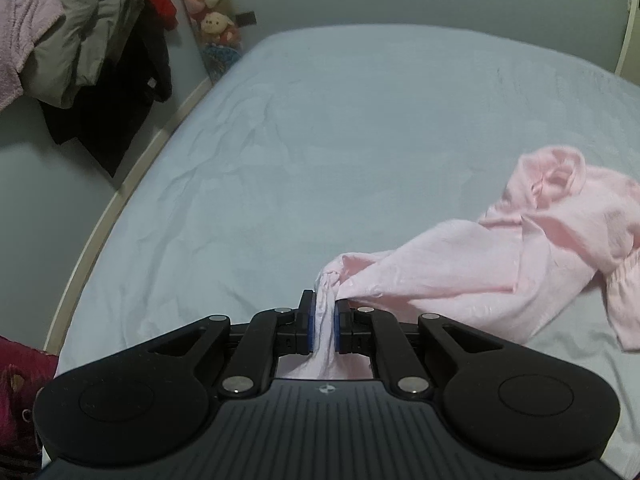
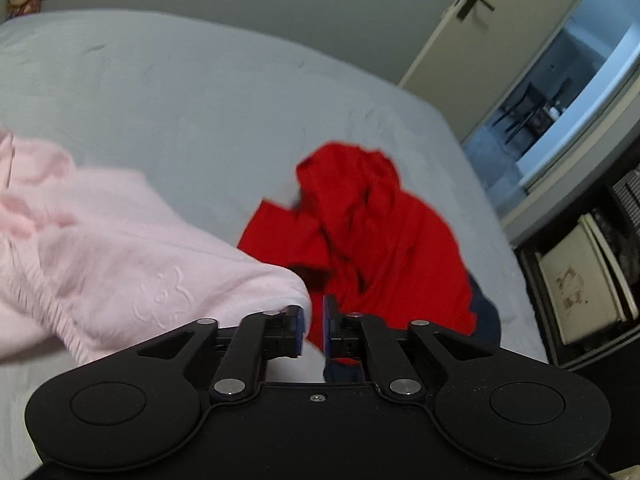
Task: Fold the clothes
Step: 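Grasp the pink garment with the left tool while the right tool grasps another part, then open both tools and release the pink garment onto the bed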
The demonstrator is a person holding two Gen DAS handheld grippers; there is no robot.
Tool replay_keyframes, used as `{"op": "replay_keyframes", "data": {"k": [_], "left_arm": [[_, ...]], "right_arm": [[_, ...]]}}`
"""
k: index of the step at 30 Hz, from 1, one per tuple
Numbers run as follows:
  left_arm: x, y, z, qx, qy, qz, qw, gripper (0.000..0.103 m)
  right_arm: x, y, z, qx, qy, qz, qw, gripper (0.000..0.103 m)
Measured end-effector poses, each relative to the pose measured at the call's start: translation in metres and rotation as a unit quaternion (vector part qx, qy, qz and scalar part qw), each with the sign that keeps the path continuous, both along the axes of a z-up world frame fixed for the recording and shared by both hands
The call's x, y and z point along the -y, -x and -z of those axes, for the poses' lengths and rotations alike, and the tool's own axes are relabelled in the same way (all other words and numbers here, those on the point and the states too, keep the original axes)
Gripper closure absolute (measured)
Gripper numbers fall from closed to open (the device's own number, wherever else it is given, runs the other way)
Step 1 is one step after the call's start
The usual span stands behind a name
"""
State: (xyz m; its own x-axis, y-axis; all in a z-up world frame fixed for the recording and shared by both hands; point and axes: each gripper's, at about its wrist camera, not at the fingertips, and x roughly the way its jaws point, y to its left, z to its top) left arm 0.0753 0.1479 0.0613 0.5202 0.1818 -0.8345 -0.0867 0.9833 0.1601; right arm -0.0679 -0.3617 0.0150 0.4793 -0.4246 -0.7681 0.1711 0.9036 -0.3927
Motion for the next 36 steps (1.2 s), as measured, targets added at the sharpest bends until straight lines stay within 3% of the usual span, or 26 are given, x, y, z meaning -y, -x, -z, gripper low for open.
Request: {"op": "replay_keyframes", "data": {"k": [3, 5, 9, 12, 19, 22, 28, 36], "left_arm": [[-0.008, 0.002, 0.007, -0.005, -0.001, -0.011, 0.9999, 0.086], [-0.012, 0.004, 0.012, -0.009, -0.001, -0.013, 0.9999, 0.085], [-0.016, 0.008, 0.016, -0.014, -0.016, -0.011, 0.9997, 0.068], [-0.025, 0.010, 0.013, -0.008, -0.018, -0.024, 0.9995, 0.062], [-0.044, 0.020, 0.003, 0.007, -0.024, -0.052, 0.9983, 0.061], [-0.047, 0.024, -0.004, 0.017, -0.011, -0.052, 0.9984, 0.061], [-0.031, 0.025, -0.011, 0.026, 0.001, -0.030, 0.9992, 0.061], [0.009, 0.016, -0.014, 0.033, 0.020, 0.021, 0.9990, 0.061]], "right_arm": [[-0.002, 0.004, 0.008, -0.019, 0.002, -0.020, 1.000, 0.073], [-0.001, 0.006, 0.011, -0.034, 0.006, -0.030, 0.999, 0.071], [-0.005, 0.018, 0.008, -0.037, -0.009, -0.034, 0.999, 0.069], [-0.015, 0.028, 0.005, -0.046, -0.002, -0.056, 0.997, 0.066], [-0.015, 0.042, -0.010, -0.060, 0.000, -0.067, 0.996, 0.055], [-0.010, 0.052, -0.017, -0.066, -0.024, -0.082, 0.994, 0.054], [-0.018, 0.063, -0.013, -0.106, -0.088, -0.128, 0.982, 0.054], [-0.045, 0.078, -0.004, -0.127, -0.113, -0.181, 0.969, 0.054]]}}
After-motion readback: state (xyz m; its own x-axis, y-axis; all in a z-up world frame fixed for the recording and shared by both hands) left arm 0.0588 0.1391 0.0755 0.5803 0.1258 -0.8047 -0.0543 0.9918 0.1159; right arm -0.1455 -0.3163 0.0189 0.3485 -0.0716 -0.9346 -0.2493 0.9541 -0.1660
